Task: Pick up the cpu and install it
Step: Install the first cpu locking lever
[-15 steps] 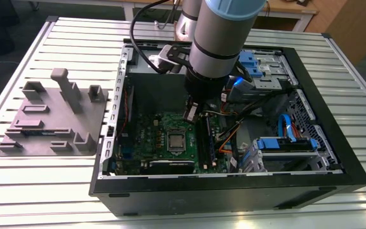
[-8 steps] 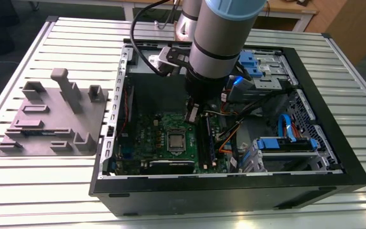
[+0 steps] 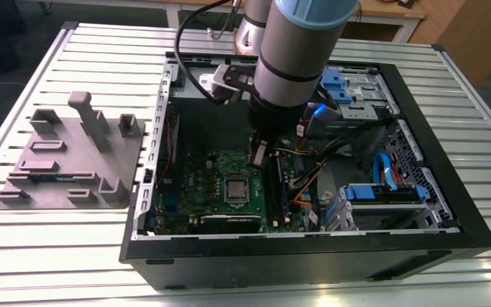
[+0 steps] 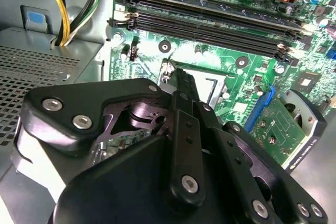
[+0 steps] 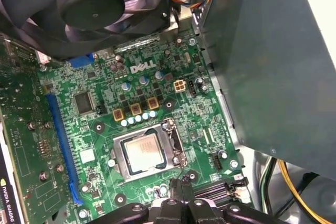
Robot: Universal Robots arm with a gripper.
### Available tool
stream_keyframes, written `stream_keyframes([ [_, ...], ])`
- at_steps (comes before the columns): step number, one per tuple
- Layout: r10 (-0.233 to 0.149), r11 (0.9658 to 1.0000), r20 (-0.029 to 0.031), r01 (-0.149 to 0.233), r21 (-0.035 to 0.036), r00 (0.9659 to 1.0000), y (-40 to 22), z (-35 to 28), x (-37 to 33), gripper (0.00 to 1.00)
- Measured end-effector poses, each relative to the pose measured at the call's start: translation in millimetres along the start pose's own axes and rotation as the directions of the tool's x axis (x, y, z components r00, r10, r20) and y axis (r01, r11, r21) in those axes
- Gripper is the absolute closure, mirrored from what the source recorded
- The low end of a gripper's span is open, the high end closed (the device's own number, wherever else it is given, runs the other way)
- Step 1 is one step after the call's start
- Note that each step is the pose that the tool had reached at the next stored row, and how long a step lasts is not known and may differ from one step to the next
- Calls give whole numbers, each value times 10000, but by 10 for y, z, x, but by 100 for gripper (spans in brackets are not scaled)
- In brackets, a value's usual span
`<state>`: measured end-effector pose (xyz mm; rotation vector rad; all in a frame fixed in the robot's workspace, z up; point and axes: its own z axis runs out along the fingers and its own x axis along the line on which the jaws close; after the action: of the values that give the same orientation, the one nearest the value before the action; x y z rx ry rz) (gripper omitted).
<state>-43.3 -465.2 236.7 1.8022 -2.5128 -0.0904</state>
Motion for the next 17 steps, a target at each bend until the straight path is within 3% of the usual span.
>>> stream_keyframes([
  [9,-61,10000,-37,62,12,10000,-20,23,54,90],
  [15,-348,9994,-174,349,47,9992,-25,52,64,90],
  [17,-341,9994,-298,343,84,9990,-27,55,67,90],
])
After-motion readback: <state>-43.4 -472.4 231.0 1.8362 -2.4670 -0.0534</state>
